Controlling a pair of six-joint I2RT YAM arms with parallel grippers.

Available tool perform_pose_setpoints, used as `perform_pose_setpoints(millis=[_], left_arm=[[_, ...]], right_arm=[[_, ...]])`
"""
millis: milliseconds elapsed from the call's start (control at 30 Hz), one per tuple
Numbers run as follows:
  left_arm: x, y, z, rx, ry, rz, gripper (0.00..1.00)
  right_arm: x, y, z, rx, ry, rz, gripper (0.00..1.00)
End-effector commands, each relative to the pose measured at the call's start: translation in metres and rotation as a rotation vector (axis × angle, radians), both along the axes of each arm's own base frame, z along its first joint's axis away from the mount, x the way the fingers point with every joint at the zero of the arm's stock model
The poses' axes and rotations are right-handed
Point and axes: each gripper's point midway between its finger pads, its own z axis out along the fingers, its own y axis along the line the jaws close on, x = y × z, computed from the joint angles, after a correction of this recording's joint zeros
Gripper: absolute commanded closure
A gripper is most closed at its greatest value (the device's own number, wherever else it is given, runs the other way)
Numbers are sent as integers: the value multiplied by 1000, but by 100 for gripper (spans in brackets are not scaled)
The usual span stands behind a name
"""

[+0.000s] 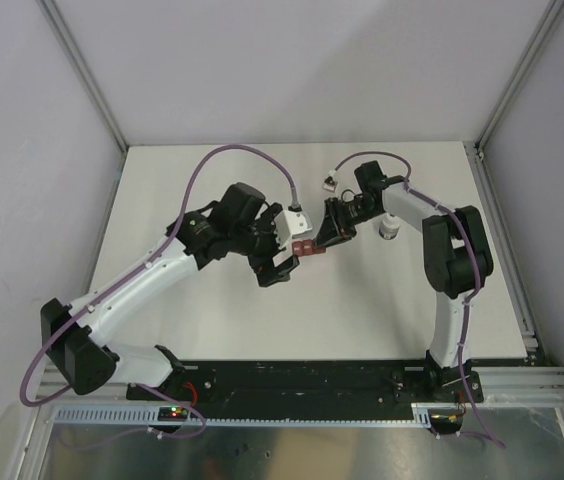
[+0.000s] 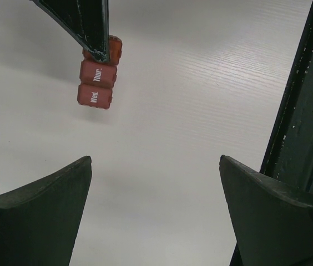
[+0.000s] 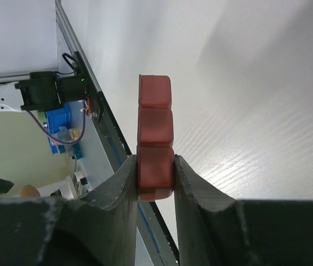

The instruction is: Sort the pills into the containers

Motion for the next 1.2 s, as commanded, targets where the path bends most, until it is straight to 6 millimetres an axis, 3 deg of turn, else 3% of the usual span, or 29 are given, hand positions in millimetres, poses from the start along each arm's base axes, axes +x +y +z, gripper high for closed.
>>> perform_pose_setpoints(millis=[0,600,1167], left_arm=[[-3,2,12,-23,-49,4,0],[-14,6,10,-30,-48,-12,0],[-15,3,5,-19,-36,-23,0]], right_arm=[[18,10,5,9,-38,-17,100],[7,22,-22,-75,-52,-3,100],[13,8,-39,-85,-2,-42,96]])
